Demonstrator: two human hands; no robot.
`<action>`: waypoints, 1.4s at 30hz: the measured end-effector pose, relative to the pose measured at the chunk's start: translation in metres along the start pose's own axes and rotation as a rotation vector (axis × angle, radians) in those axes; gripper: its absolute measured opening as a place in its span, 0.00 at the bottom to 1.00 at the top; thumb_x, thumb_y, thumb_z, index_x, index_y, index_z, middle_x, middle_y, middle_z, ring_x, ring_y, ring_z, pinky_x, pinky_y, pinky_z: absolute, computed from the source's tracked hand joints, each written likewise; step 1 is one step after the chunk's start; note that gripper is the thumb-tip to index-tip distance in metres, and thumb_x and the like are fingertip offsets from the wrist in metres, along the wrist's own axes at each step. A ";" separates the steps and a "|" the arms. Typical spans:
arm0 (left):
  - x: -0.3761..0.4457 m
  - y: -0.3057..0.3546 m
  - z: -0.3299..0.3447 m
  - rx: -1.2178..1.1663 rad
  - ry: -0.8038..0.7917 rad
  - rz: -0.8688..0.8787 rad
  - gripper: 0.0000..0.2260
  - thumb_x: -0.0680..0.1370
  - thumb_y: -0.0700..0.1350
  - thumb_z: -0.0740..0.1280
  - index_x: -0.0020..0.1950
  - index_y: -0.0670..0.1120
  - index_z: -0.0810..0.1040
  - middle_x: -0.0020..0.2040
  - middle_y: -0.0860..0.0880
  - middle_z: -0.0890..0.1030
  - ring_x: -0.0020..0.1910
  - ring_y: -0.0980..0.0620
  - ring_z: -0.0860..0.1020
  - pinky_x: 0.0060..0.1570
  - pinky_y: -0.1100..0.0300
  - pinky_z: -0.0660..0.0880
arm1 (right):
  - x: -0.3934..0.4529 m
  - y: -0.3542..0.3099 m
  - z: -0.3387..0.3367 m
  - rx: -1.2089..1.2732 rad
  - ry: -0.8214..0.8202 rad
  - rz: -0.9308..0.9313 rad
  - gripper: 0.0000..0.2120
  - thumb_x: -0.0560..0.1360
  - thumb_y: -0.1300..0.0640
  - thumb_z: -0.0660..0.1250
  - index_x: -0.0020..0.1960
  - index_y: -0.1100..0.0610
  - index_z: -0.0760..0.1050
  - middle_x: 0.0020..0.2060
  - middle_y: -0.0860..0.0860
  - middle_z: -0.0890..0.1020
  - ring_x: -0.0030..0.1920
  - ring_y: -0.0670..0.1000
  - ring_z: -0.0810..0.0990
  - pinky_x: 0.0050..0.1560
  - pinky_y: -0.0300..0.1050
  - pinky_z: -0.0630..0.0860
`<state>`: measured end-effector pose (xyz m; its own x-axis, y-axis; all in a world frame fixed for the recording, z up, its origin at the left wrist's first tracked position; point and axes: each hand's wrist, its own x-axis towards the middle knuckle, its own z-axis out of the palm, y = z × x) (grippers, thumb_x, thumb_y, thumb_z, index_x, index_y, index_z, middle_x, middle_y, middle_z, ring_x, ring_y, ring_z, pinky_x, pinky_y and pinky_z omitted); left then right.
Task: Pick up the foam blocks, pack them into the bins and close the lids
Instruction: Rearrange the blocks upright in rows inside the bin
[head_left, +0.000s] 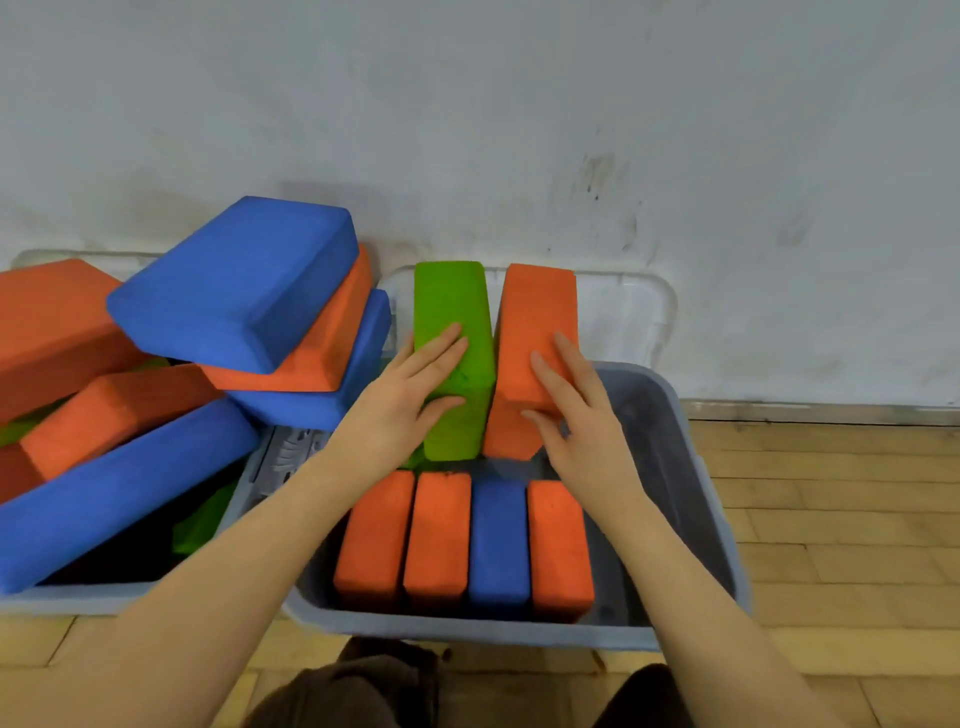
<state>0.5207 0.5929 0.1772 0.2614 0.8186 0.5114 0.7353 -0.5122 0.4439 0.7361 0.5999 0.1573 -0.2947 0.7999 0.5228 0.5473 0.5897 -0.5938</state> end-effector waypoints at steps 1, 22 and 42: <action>-0.001 -0.008 0.004 -0.003 0.002 0.011 0.26 0.76 0.50 0.61 0.72 0.42 0.64 0.72 0.52 0.63 0.72 0.57 0.59 0.72 0.60 0.53 | 0.000 0.004 0.007 -0.007 -0.006 0.014 0.25 0.74 0.61 0.64 0.71 0.56 0.66 0.74 0.51 0.59 0.73 0.59 0.60 0.64 0.61 0.69; -0.032 -0.097 0.085 -0.053 -0.172 -0.144 0.25 0.76 0.46 0.66 0.72 0.45 0.67 0.72 0.54 0.64 0.69 0.46 0.68 0.67 0.47 0.66 | -0.010 0.074 0.084 -0.052 -0.211 0.216 0.26 0.75 0.62 0.67 0.72 0.54 0.66 0.73 0.44 0.59 0.71 0.52 0.65 0.60 0.53 0.74; -0.055 -0.101 0.128 0.174 -0.004 -0.211 0.15 0.77 0.53 0.61 0.57 0.49 0.81 0.62 0.53 0.78 0.66 0.44 0.72 0.66 0.39 0.63 | -0.034 0.101 0.124 -0.315 -0.342 0.369 0.26 0.74 0.38 0.51 0.68 0.46 0.70 0.70 0.47 0.68 0.62 0.59 0.73 0.58 0.58 0.71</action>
<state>0.5117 0.6333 0.0102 0.0937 0.9036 0.4180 0.8699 -0.2785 0.4071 0.7045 0.6461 0.0032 -0.2479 0.9671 0.0580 0.8523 0.2462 -0.4614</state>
